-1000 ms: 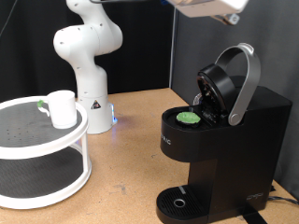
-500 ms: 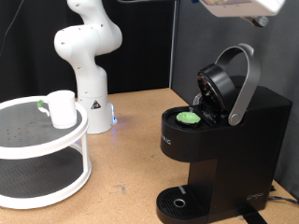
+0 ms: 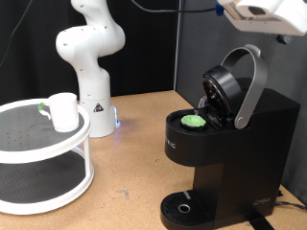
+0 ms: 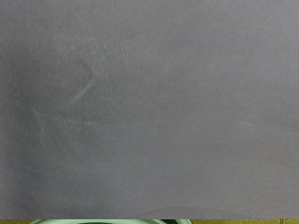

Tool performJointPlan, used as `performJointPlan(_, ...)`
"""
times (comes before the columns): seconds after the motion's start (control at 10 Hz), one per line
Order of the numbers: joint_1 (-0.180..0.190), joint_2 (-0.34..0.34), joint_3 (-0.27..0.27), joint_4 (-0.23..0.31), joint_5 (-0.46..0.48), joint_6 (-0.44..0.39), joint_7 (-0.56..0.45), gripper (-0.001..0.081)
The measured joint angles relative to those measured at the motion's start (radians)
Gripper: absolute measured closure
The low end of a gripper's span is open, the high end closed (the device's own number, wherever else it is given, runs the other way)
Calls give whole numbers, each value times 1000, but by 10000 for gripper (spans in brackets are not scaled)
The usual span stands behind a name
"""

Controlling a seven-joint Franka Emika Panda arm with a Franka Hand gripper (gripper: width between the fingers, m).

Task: Make a cup of coffee with the keurig machine

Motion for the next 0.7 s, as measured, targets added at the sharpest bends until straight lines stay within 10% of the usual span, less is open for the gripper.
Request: performJointPlan(0.7,-29,-37,-25,-65,-35,-24,-53,805)
